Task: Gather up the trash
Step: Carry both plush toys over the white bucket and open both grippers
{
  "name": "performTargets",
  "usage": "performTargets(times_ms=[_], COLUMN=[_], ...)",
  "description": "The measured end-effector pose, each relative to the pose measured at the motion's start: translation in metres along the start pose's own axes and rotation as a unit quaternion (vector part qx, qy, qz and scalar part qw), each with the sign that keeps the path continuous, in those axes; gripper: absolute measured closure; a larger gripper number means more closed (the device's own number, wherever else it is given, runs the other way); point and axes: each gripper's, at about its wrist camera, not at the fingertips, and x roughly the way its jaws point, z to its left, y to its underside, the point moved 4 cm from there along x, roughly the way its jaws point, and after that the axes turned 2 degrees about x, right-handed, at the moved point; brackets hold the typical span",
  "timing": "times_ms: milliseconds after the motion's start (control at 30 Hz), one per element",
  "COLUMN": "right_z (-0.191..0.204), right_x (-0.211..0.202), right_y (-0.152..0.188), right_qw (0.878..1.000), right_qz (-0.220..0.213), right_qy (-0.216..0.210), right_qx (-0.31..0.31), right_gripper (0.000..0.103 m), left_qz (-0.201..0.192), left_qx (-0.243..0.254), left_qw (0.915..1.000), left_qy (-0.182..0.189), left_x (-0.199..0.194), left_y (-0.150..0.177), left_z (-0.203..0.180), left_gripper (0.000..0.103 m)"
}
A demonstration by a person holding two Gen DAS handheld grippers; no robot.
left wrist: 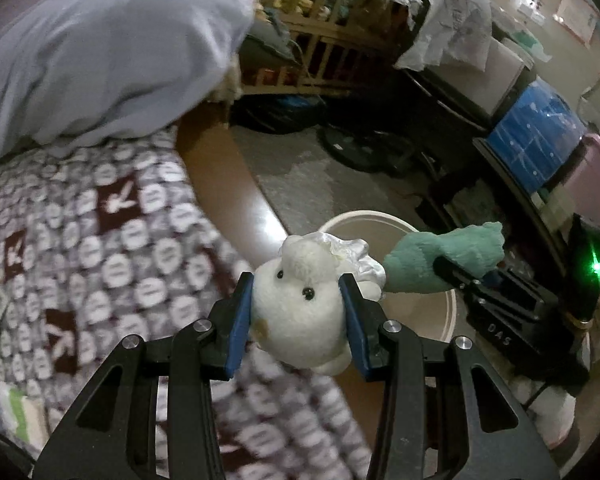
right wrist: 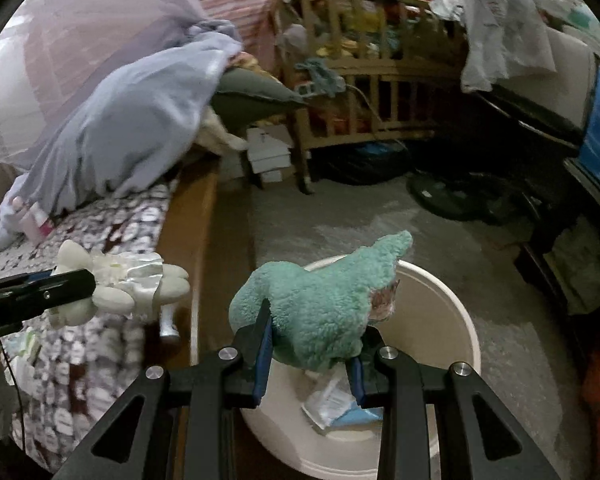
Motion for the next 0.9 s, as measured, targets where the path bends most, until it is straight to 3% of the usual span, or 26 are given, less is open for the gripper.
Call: performTargets(times_ms=[267, 633, 867, 900], right_z=[-0.034, -0.052, -0.057, -0.058], right_x=[0.010, 0.015, 0.017, 0.017], right_y=[0.011, 0.014, 0.013, 0.013], right_qw=[0.999, 0.998, 0.997, 0.997], right_qz=[0.017, 0.027, 0.025, 0.025], right_qy=[0.028, 0.052, 0.060, 0.061], right_qx=[0.026, 0.037, 0.050, 0.051], right_gripper=[0.073, 0.073, 0.072, 0.067], left_qz=[0.017, 0.030, 0.027, 0.027], left_qx=[0.008, 0.006, -0.001, 0.000], left_qw=[0.9997, 0.9989, 0.9981, 0.9980], left_qy=[0.016, 0.036, 0.056, 0.057], left_x=[0.027, 0.046, 0.048, 0.047], left_y=[-0.002, -0.002, -0.002, -0.001], left_z=[-0.027, -0.040, -0.045, -0.046], left_gripper=[0.063, 0.062, 0.053, 0.052])
